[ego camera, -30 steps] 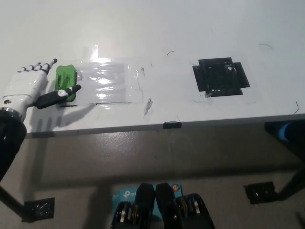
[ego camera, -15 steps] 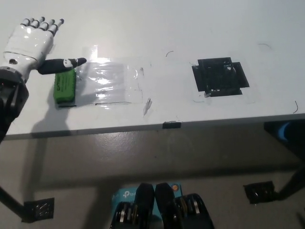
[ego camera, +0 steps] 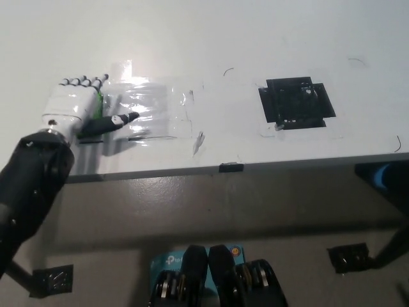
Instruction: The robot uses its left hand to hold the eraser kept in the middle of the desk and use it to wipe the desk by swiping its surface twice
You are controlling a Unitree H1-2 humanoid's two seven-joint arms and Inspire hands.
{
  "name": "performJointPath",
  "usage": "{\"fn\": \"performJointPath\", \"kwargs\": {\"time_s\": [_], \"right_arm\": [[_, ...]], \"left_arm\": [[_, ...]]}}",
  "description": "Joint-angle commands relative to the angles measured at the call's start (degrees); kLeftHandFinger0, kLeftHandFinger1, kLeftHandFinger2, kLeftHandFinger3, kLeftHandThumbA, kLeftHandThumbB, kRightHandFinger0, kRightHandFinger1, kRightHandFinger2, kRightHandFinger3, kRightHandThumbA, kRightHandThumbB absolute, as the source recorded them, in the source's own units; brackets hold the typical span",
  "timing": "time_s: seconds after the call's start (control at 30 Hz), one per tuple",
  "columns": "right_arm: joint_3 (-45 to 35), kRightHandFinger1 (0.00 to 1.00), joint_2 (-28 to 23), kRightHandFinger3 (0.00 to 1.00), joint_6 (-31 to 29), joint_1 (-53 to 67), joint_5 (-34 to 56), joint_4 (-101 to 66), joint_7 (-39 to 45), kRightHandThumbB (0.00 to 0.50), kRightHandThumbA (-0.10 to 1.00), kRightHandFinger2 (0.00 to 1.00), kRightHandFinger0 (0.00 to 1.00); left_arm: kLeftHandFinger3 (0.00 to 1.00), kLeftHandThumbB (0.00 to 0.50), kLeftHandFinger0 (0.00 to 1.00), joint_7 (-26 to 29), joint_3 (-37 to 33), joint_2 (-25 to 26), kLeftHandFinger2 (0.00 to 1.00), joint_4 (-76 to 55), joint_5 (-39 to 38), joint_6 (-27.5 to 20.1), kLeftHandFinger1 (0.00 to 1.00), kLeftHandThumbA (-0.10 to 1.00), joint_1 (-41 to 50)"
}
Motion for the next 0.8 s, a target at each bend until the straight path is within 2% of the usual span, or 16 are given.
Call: {"fn": "performJointPath", "kwargs": {"time_s": [0.0,0.13,0.17,0.3,0.4,0.43,0.47,0.5,0.53,0.6,0.7,0.77], "right_arm": [[0.19,1.00,-0.80,1.00,0.29,-0.92,0.06,-2.10,-0.36,0.180,1.00,1.00,1.00],[0.28,1.00,-0.83,1.00,0.92,-1.23,0.42,-2.34,-0.23,0.171,1.00,1.00,1.00],[0.37,1.00,-0.60,1.00,0.67,-1.22,0.31,-2.34,-0.36,0.180,1.00,1.00,1.00],[0.57,1.00,-0.56,1.00,0.29,-0.95,0.46,-2.32,-0.13,0.162,1.00,1.00,1.00],[0.27,1.00,-0.18,1.00,0.41,-1.43,1.13,-2.41,-0.39,0.163,1.00,1.00,1.00],[0.64,1.00,-0.53,1.00,0.53,-1.26,0.81,-2.45,0.01,0.161,1.00,1.00,1.00],[0.57,1.00,-0.38,1.00,0.19,-1.43,0.68,-2.14,-0.28,0.183,1.00,1.00,1.00],[0.55,1.00,-0.39,1.00,0.22,-1.46,0.71,-2.15,-0.29,0.200,1.00,1.00,1.00],[0.56,1.00,-0.45,1.00,-0.02,-1.60,0.85,-1.90,-0.19,0.204,1.00,1.00,1.00],[0.63,1.00,-0.43,1.00,-0.07,-1.80,0.22,-1.71,-0.64,0.204,1.00,1.00,1.00],[0.56,1.00,-0.22,1.00,0.35,-2.03,0.51,-1.98,-0.73,0.182,1.00,1.00,1.00],[0.86,1.00,-0.34,1.00,0.18,-1.91,-0.04,-2.15,-0.71,0.167,1.00,1.00,1.00]], "left_arm": [[1.00,0.366,1.00,5.71,1.51,-0.18,1.00,1.70,-0.40,-2.82,1.00,1.00,-2.37],[1.00,0.388,1.00,5.94,1.67,-1.19,1.00,2.55,-0.73,-2.90,1.00,1.00,-2.58],[1.00,0.385,1.00,5.63,1.72,-1.23,1.00,2.35,-0.90,-2.95,1.00,1.00,-2.36],[1.00,0.377,1.00,6.15,1.66,-1.60,1.00,3.49,-1.23,-3.50,1.00,1.00,-1.21],[1.00,0.394,1.00,6.84,2.31,-1.97,1.00,4.51,-2.44,-3.58,1.00,1.00,1.16],[1.00,0.376,1.00,6.67,2.47,-2.12,1.00,4.90,-2.74,-3.48,1.00,1.00,1.67],[1.00,0.330,1.00,6.70,2.43,-2.11,1.00,5.08,-2.50,-3.09,1.00,1.00,1.94],[1.00,0.310,1.00,7.05,2.48,-2.30,1.00,5.58,-2.44,-2.84,1.00,1.00,2.37],[1.00,0.331,1.00,7.45,2.56,-2.37,1.00,5.97,-2.49,-2.94,1.00,1.00,2.88],[1.00,0.335,1.00,7.29,2.99,-2.65,1.00,5.93,-2.85,-2.52,1.00,1.00,4.13],[1.00,0.358,1.00,7.69,3.92,-3.43,1.00,6.66,-3.62,-2.84,1.00,1.00,5.54],[1.00,0.349,1.00,7.56,4.39,-4.03,1.00,6.95,-3.94,-2.57,1.00,1.00,6.15]]}}
